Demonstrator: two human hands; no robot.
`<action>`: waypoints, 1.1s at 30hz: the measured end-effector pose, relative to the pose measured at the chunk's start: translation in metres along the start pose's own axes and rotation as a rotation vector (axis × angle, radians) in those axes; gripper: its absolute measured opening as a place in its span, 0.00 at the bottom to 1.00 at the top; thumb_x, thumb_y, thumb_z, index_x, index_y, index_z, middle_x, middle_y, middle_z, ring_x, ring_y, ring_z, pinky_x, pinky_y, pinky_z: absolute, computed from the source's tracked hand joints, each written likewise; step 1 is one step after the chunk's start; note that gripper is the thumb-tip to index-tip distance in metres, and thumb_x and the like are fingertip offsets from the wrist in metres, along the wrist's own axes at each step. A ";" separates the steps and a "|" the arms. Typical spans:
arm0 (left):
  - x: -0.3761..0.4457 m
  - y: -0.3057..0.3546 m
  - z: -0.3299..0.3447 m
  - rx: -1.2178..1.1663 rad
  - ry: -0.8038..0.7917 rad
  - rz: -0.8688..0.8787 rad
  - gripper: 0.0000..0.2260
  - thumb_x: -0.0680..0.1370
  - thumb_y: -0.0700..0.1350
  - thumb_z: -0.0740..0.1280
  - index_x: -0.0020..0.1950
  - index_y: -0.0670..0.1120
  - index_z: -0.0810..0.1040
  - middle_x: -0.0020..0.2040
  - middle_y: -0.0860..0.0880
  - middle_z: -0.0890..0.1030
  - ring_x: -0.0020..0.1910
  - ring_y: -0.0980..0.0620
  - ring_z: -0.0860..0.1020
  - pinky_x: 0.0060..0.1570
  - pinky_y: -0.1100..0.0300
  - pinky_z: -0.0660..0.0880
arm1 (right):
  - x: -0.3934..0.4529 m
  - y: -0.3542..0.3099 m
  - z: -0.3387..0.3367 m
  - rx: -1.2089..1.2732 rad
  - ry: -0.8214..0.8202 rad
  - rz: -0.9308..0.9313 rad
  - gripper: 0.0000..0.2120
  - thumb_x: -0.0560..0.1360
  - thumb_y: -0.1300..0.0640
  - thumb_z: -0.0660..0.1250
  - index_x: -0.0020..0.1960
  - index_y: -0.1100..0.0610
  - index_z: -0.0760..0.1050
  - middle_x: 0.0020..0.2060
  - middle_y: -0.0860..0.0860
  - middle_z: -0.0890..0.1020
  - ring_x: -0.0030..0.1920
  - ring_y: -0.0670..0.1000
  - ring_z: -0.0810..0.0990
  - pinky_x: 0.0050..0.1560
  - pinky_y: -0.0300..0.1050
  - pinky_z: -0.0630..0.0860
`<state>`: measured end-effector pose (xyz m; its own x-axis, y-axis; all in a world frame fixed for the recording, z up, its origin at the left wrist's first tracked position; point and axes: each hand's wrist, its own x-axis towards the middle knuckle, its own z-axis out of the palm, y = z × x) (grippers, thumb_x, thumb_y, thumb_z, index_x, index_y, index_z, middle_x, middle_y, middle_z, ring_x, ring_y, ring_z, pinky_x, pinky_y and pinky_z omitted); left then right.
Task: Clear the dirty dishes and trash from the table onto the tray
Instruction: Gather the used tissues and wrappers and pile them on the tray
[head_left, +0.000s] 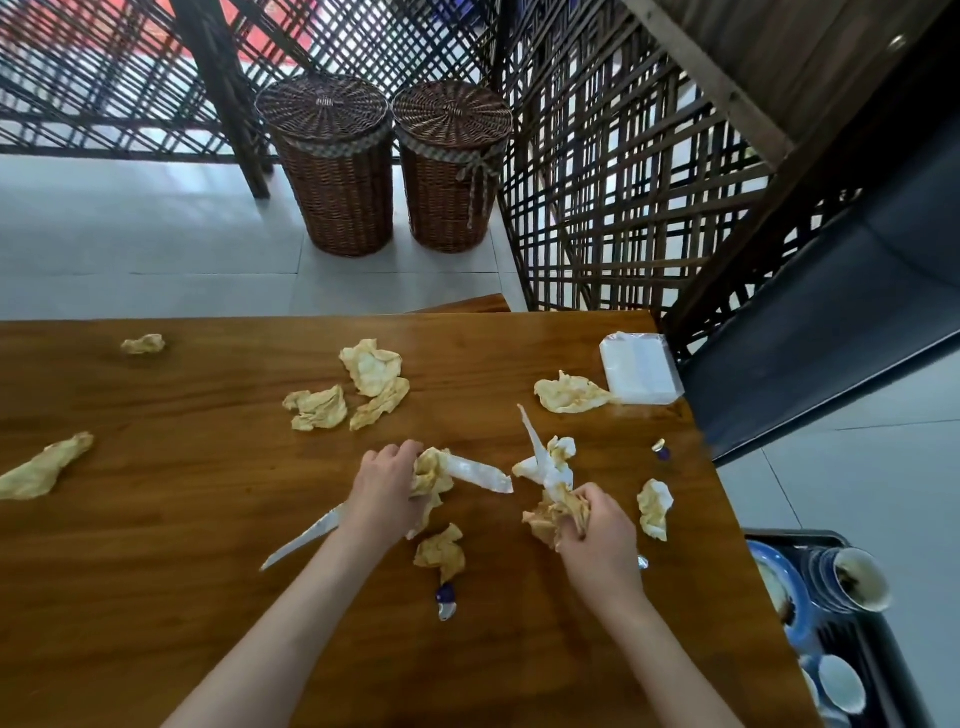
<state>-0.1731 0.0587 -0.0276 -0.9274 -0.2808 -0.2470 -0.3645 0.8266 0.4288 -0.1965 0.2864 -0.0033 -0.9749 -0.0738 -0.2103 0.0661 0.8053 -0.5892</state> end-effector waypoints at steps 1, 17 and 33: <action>0.001 0.000 0.001 0.032 -0.011 -0.006 0.25 0.73 0.46 0.71 0.68 0.50 0.67 0.58 0.49 0.74 0.56 0.49 0.69 0.54 0.58 0.70 | 0.001 -0.001 -0.001 0.009 0.010 -0.003 0.05 0.75 0.62 0.65 0.48 0.54 0.73 0.42 0.47 0.75 0.48 0.49 0.75 0.41 0.37 0.71; -0.047 0.012 -0.024 -0.358 -0.051 -0.142 0.05 0.68 0.43 0.72 0.37 0.48 0.77 0.35 0.52 0.79 0.33 0.56 0.78 0.26 0.68 0.72 | 0.017 0.011 0.015 -0.179 -0.097 0.145 0.21 0.75 0.56 0.66 0.67 0.55 0.69 0.66 0.52 0.67 0.67 0.54 0.63 0.63 0.46 0.69; -0.093 0.053 0.006 -0.241 -0.153 -0.182 0.10 0.70 0.44 0.73 0.47 0.50 0.75 0.52 0.53 0.76 0.46 0.56 0.75 0.36 0.68 0.73 | 0.007 0.019 0.023 -0.199 -0.108 0.097 0.15 0.74 0.57 0.69 0.59 0.58 0.73 0.54 0.53 0.76 0.57 0.52 0.73 0.54 0.42 0.73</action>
<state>-0.1058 0.1310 0.0128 -0.8287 -0.3213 -0.4582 -0.5490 0.6257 0.5542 -0.1968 0.2873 -0.0335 -0.9369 -0.0440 -0.3468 0.1048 0.9110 -0.3988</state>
